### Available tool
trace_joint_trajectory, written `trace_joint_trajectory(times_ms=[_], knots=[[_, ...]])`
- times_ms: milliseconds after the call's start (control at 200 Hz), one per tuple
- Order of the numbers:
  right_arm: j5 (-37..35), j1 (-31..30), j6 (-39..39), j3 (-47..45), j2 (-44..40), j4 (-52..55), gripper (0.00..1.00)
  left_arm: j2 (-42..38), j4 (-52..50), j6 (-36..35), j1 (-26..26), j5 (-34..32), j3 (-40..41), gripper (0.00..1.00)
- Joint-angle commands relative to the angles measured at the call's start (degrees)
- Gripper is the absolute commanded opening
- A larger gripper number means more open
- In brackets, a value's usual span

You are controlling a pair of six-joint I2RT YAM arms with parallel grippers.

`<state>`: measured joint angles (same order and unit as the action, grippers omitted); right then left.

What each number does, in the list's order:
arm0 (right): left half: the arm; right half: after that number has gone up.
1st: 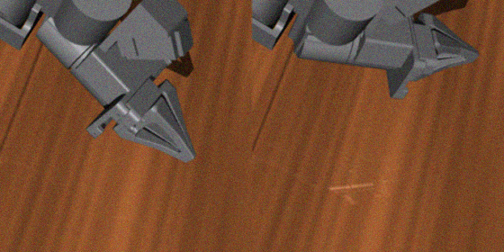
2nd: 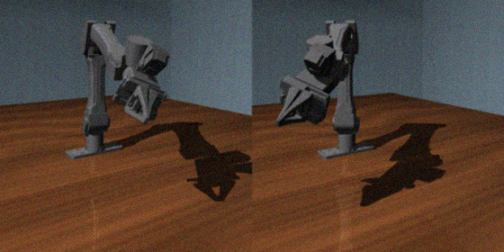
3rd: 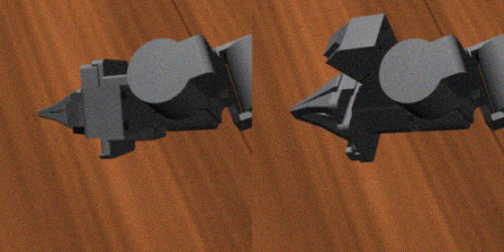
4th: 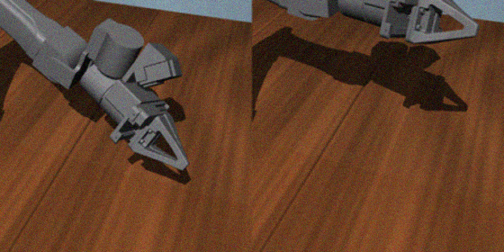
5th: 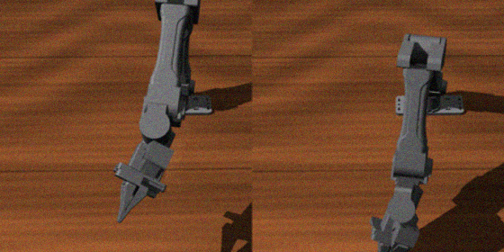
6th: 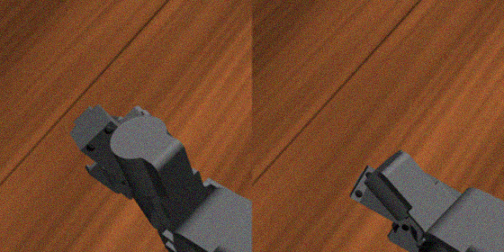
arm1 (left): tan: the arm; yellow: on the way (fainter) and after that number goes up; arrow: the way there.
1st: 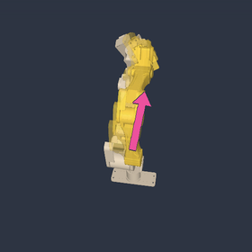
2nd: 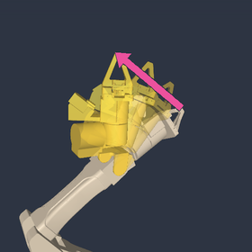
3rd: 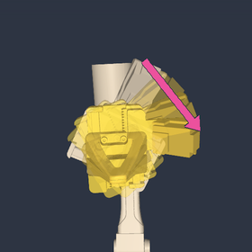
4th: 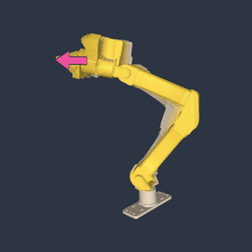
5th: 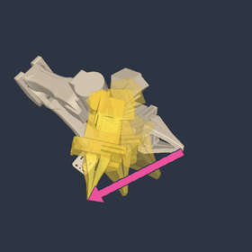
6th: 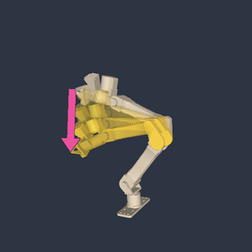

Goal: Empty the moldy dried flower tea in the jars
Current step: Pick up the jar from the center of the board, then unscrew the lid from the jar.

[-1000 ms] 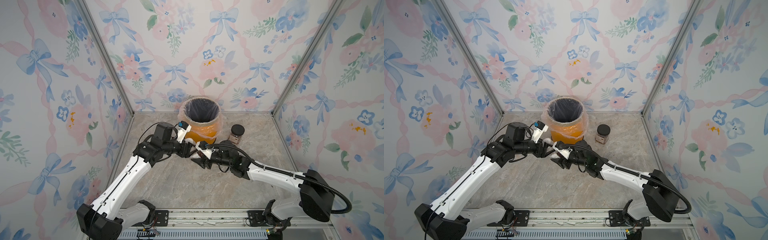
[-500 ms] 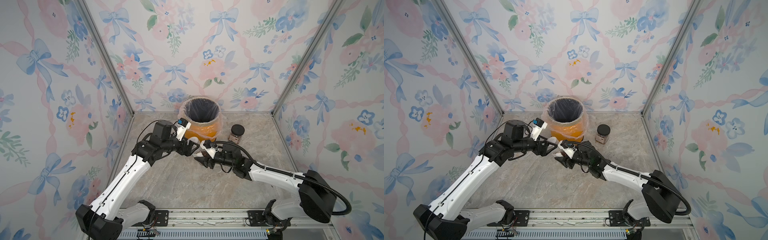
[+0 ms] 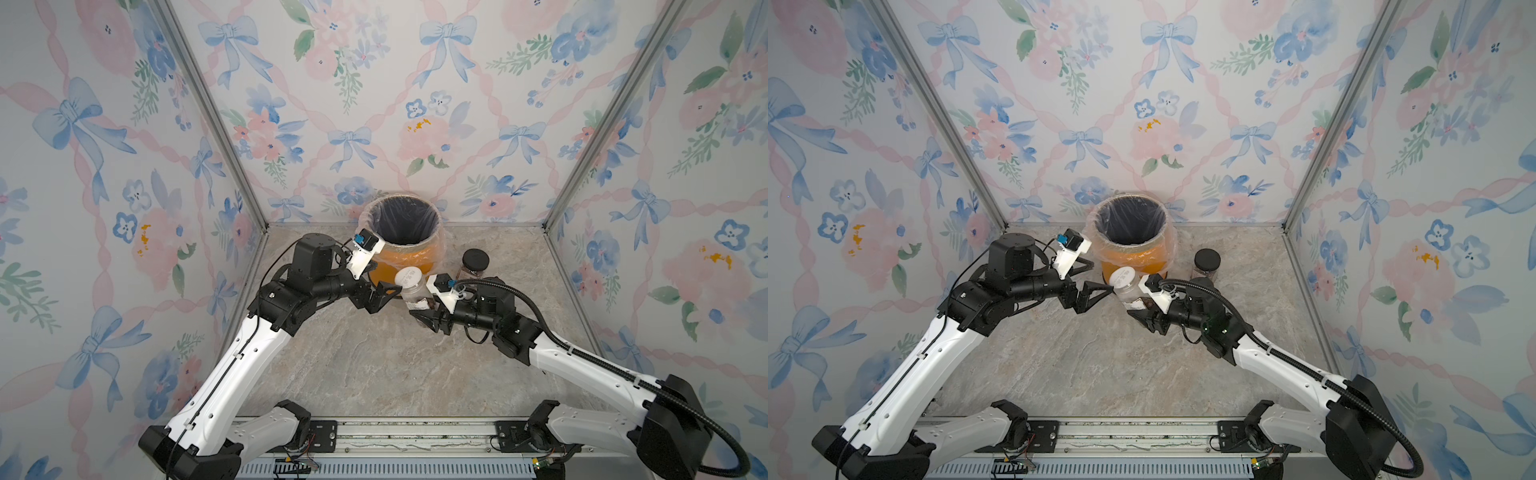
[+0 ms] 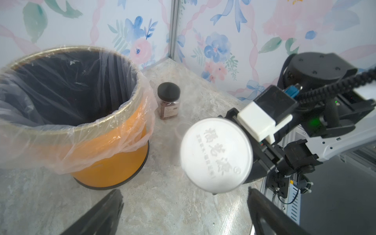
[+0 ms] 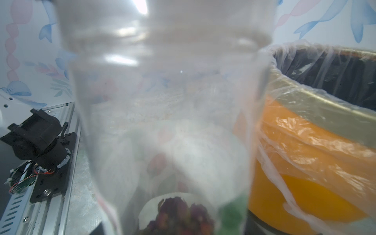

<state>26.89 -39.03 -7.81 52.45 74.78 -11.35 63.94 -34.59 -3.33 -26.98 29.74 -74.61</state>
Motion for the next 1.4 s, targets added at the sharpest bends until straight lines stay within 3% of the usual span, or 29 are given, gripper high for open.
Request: trace_joint_trajectory(times_ms=[0,195,320,490,680,770,1055,1395], knots=[[6.04,2.21,-4.34,0.38,-1.90,10.45,0.62,1.10,0.08,-9.61,-0.09,5.33,-0.37,0.98],[9.22,3.30,-10.21,2.90,-3.32,23.04,0.64,1.35,0.20,-26.98,-1.12,16.23,0.91,0.98],[10.84,3.30,-10.95,2.88,-3.66,24.72,0.64,1.27,0.15,-37.68,-4.02,16.67,2.50,0.98],[12.21,3.17,-10.73,2.76,-3.51,24.63,0.63,3.38,0.17,-44.33,-8.54,12.32,4.03,0.98],[12.78,2.42,-10.82,2.66,-2.90,23.65,0.62,6.78,0.18,-46.45,-10.34,9.64,3.14,0.97],[12.92,2.27,-11.25,2.75,-2.72,23.67,0.62,7.55,0.09,-47.04,-10.48,8.75,2.65,0.90],[12.63,1.96,-13.20,2.66,-2.36,24.83,0.61,8.63,0.08,-46.87,-10.56,8.71,2.28,0.89],[10.04,1.95,-18.02,2.84,-2.02,27.82,0.61,9.98,-0.02,-40.55,-10.57,12.31,3.06,0.85]])
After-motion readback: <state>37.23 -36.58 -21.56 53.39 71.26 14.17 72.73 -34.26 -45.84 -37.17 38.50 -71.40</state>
